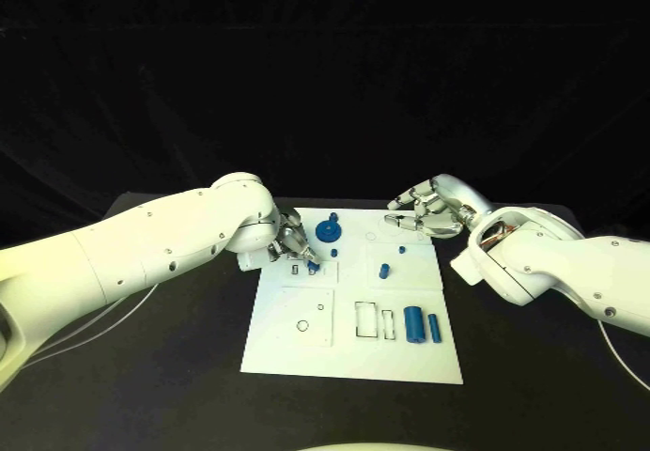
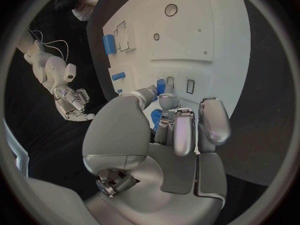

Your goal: Assemble the parts on the task board

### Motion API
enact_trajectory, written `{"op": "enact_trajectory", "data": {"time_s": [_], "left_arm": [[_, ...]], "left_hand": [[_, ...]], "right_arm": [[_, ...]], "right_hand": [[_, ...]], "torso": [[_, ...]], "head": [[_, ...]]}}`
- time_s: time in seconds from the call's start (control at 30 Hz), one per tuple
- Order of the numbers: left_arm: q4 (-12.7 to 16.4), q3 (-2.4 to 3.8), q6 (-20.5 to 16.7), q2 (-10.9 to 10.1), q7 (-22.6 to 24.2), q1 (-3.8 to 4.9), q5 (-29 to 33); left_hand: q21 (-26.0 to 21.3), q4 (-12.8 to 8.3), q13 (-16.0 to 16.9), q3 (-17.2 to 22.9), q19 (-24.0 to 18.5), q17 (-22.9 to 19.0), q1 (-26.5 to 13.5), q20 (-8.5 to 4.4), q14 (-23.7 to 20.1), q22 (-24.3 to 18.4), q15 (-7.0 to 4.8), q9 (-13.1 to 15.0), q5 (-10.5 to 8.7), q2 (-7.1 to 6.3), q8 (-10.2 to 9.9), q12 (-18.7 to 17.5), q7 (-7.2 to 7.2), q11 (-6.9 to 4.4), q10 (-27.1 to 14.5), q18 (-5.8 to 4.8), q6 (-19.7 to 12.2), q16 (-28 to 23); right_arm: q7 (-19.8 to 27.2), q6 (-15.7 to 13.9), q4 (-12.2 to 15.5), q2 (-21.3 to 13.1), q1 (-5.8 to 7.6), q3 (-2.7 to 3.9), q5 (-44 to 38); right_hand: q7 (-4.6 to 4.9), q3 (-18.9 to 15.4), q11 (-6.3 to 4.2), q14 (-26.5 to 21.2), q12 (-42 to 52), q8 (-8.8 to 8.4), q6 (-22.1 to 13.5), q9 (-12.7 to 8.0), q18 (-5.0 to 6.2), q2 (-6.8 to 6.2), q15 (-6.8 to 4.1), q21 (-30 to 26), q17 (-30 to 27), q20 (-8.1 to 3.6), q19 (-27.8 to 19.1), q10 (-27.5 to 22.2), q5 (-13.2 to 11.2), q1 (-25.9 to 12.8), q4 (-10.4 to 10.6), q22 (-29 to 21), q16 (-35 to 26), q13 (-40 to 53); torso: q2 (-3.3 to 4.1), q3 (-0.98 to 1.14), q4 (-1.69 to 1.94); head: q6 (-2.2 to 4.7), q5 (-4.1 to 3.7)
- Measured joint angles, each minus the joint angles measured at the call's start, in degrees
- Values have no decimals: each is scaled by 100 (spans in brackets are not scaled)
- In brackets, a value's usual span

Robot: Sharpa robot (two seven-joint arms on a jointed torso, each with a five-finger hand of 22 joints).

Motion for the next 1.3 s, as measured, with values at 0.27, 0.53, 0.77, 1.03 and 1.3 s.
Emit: {"op": "enact_trajectory", "data": {"time_s": [0.27, 0.53, 0.77, 1.03, 1.3], "left_arm": [[150, 2, -205, -132, 6, -30, 133], [227, 2, -361, -228, 18, -95, 74], [276, 0, -448, -251, 50, -168, -47], [281, 4, -547, -249, 99, -224, -136], [281, 6, -619, -263, 125, -238, -182]], "left_hand": [[0, -24, 14, 55, 0, 0, -37, 0, 0, 10, 0, 31, -16, 6, 0, 0, 0, -4, 6, -1, 0, 0], [0, -95, 13, 127, 0, -1, -121, 0, 0, 15, 0, 77, -17, -31, -1, 0, 1, -2, 5, 0, 0, 0], [0, -110, -8, 141, 0, -1, -128, 0, 0, 26, 0, 81, -32, -39, 27, 0, 1, -1, 4, 0, 0, 0], [0, -195, -45, 226, 0, -1, -180, 0, 0, 26, 0, 135, -45, -91, 27, -35, 2, 8, 12, 0, -1, 0], [0, -197, -52, 228, 0, -2, -178, 0, 0, 32, 0, 155, -30, -88, 25, -35, 12, 9, 11, 0, -10, 0]], "right_arm": [[0, 0, 1, -6, -3, 0, 1], [0, 0, 1, -14, -14, -1, 1], [2, 0, 2, -17, -21, -1, 1], [2, -1, 1, -19, -26, -1, 1], [3, -1, 0, -19, -31, -1, 1]], "right_hand": [[0, 0, 0, 0, 0, 0, 0, -1, 0, 0, 0, 0, 0, 0, 0, 0, 0, 0, 0, -1, 0, 0], [0, 0, 0, 0, 0, 0, 0, -1, 0, 0, 0, 0, 4, 0, 0, 0, 0, 0, 0, -1, 0, 0], [0, 0, 0, 0, 0, 0, 0, -1, 0, 0, 0, -26, 4, 0, 0, 0, 21, 0, 0, -2, -22, -9], [0, 0, 0, 0, 0, 0, 0, 3, 0, 0, 0, -28, 3, 0, 0, 0, 33, 0, 0, -2, -23, -13], [0, 0, 0, 0, 0, 0, 0, 3, 0, 0, 0, -28, 3, 0, 0, 0, 34, 0, 0, 2, -23, -13]], "torso": [[1, 0, -7], [2, 0, -6], [3, -1, -8], [8, -4, -17], [9, -1, -17]], "head": [[-1, 16], [-14, 29], [-16, 47], [-12, 45], [-27, 27]]}}
